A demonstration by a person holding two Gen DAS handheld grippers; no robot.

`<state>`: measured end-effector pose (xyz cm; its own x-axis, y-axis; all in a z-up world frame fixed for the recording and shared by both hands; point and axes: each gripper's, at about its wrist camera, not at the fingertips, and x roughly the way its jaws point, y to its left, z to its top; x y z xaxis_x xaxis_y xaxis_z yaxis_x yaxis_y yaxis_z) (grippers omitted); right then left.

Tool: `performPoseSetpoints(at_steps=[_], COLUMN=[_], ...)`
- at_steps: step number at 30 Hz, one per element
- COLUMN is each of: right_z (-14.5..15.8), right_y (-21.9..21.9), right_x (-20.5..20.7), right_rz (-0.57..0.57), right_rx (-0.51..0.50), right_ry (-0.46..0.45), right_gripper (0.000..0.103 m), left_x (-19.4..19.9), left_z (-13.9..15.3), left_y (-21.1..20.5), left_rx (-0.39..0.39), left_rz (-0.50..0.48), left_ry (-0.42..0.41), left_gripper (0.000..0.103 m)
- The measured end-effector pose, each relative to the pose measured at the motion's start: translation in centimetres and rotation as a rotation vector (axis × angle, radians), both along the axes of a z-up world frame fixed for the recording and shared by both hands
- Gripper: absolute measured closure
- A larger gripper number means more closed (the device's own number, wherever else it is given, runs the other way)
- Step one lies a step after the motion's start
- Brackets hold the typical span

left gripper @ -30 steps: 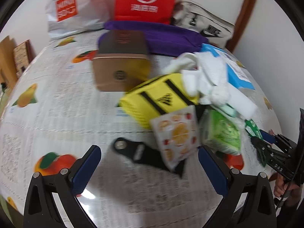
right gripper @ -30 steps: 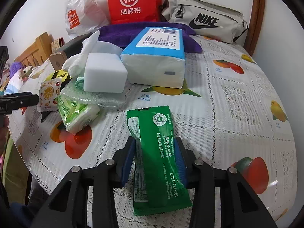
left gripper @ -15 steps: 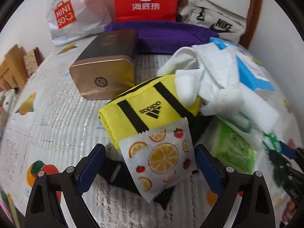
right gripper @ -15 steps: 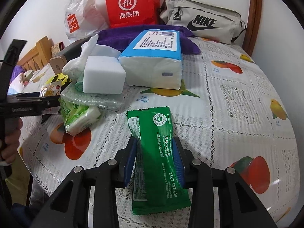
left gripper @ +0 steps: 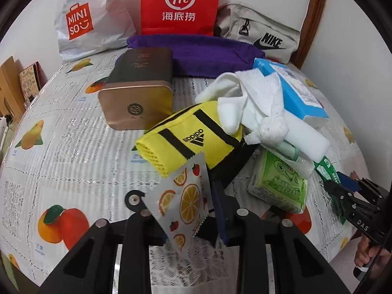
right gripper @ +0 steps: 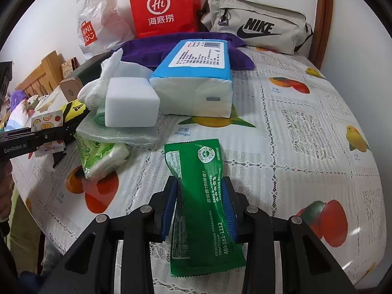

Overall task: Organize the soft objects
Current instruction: 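Grasp the orange-print sachet with the left tool while the right tool holds the green packet, then carry the sachet and green packet over the purple towel with both tools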

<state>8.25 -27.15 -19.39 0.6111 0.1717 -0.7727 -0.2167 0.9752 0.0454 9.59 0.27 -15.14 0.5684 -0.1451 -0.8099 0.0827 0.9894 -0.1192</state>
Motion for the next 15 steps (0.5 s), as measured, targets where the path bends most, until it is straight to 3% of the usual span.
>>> performPoseSetpoints(at_steps=[2, 5, 15], right_z=[0.0, 0.0, 0.8], right_y=[0.0, 0.0, 0.0], right_x=[-0.1, 0.1, 0.2], right_rz=[-0.004, -0.022, -0.043], right_rx=[-0.001, 0.006, 0.050], right_ry=[0.000, 0.012, 0.010], right_gripper=[0.067, 0.067, 0.070], left_x=[-0.1, -0.6, -1.5], left_z=[-0.2, 0.0, 1.6], left_y=[0.5, 1.4, 3.4], left_rx=[-0.014, -0.071, -0.126], left_rz=[0.002, 0.000, 0.035], left_ry=[0.002, -0.010, -0.062], left_gripper=[0.093, 0.096, 0.098])
